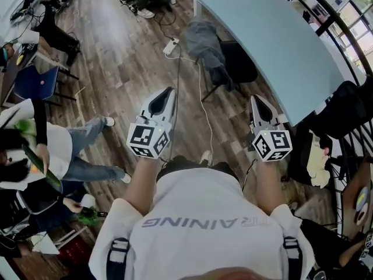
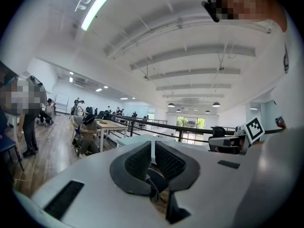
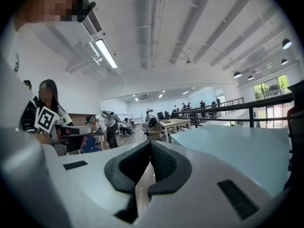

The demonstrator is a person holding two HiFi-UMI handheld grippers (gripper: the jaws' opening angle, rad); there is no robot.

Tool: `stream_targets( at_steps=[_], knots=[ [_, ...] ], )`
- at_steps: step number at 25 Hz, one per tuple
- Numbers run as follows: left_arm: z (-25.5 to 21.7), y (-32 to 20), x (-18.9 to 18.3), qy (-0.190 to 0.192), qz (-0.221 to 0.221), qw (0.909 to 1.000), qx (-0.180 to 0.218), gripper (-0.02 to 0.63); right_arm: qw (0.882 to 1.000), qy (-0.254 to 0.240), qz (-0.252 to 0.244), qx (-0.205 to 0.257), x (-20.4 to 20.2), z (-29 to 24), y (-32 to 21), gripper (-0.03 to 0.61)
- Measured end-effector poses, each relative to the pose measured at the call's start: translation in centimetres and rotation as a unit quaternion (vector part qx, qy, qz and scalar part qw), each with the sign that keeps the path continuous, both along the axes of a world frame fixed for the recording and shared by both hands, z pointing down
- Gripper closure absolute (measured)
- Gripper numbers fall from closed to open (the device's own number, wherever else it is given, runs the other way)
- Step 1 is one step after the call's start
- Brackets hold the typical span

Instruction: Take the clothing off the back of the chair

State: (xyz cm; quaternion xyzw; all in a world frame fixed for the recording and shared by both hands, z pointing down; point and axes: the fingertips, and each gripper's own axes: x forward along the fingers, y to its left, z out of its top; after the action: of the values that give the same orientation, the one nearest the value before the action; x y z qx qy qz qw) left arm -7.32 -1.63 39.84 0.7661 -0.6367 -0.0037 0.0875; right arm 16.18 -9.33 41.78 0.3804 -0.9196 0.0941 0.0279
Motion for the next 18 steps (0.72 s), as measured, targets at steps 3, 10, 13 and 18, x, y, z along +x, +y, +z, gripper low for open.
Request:
stream_targets(
  at_steps=[3, 10, 13, 18],
  knots=[
    [0.3, -2.6, 0.2, -0.002, -0.005, 1.0000, -0.003, 0.560, 1.000, -0.005, -0.003, -0.008, 0.0, 0.6, -2.8, 0.558],
    [0.8, -8.4, -0.3, 0.001, -0.003, 0.9999, -0.010, 0.560, 1.000, -0.009, -0.001, -0.018, -0.4, 1.5, -8.2, 0.558],
    [1.8, -11.4, -1.5, 0.007, 0.005, 0.9998, -0.017, 0.560, 1.000, -0.001, 0.006, -0.025, -1.3, 2.5, -10.4, 0.558],
    [2.7, -17.6, -4.3, 0.009, 0.029, 0.9994, -0.017, 0.560, 0.999, 0.011, 0.035, -0.034, -3.5, 3.7, -15.0, 0.558]
  ],
)
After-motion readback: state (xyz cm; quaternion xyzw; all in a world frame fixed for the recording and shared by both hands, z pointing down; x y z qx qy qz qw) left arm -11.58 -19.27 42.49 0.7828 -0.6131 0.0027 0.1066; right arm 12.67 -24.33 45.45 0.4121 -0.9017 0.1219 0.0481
